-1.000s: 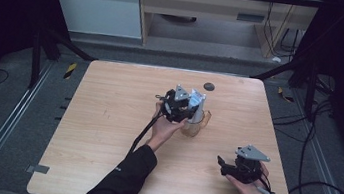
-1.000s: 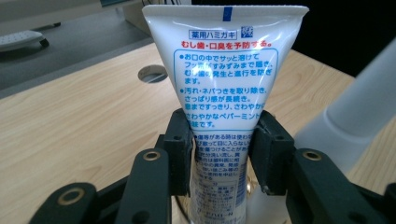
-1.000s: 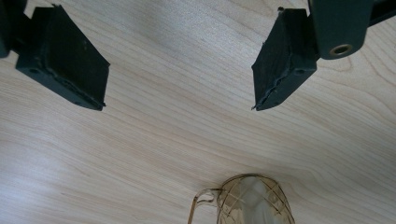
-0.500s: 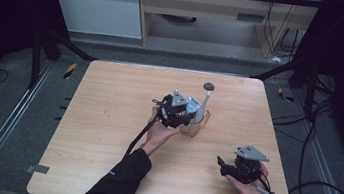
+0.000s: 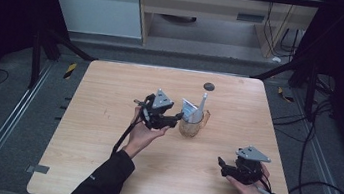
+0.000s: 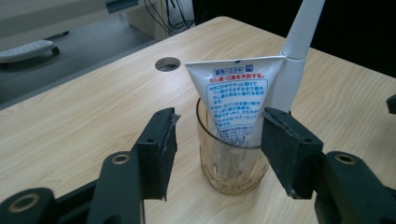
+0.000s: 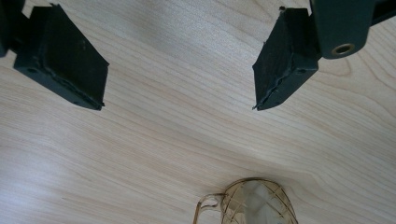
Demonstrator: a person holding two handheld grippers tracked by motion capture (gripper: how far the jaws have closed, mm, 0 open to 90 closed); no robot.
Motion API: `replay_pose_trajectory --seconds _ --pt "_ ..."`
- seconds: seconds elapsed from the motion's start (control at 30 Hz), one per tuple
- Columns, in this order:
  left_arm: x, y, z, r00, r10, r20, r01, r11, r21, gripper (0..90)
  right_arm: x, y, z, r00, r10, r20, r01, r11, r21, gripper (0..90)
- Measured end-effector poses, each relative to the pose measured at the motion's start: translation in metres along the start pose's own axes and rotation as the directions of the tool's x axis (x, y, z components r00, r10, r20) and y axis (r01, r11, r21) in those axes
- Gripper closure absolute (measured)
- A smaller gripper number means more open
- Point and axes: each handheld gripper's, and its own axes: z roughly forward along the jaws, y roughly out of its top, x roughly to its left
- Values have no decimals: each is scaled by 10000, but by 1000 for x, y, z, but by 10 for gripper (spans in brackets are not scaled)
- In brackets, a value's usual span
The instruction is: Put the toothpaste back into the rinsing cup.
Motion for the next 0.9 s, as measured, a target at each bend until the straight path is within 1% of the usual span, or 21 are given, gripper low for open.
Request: replay_pose_trajectory --seconds 0.07,0.1,0.17,0.23,0.33,0.37,0.47,0.57,0.63,0.73,0.8,0.83,0.9 --pt "3 -3 -11 9999 80 -77 -80 10000 -5 428 0 0 0 10000 53 -5 -53 10000 42 177" --pt "3 -5 -17 9999 59 -87 -59 10000 -11 419 0 0 0 10000 55 0 -55 10000 40 177" --pt "5 -12 -27 9998 148 -154 -148 9999 20 403 0 -1 -1 10000 84 7 -84 9999 58 175" --pt "7 -22 -36 9994 255 -255 -250 9995 217 390 0 -1 -1 10000 96 20 -96 9999 81 173" --pt "11 -39 -47 9992 214 -328 -195 9981 586 375 -1 -1 0 9999 102 73 -103 9999 117 167" --pt "13 -45 -50 9992 158 -354 -134 9976 680 370 -1 -2 -1 9998 181 62 -182 9997 140 165" --pt "19 -62 -58 9994 -87 -333 121 9946 1026 339 -3 -2 0 9998 181 128 -183 9997 164 161" --pt "25 -77 -65 9984 -217 -517 284 9907 1327 321 -3 -3 0 9995 280 164 -283 9994 203 156" --pt "29 -87 -71 9973 -358 -634 445 9888 1427 316 -4 -4 1 9994 307 185 -311 9993 214 153" --pt "36 -102 -79 9940 -662 -874 797 9838 1607 308 -4 -4 1 9991 347 226 -354 9990 273 149" --pt "42 -110 -84 9906 -800 -1111 991 9789 1790 295 -4 -4 2 9991 334 258 -341 9990 288 145" --pt "44 -115 -88 9885 -868 -1239 1082 9780 1781 289 -4 -4 1 9990 348 269 -356 9989 298 145" --pt "49 -123 -95 9845 -864 -1523 1150 9749 1905 283 -4 -4 1 9989 381 277 -389 9988 290 143"
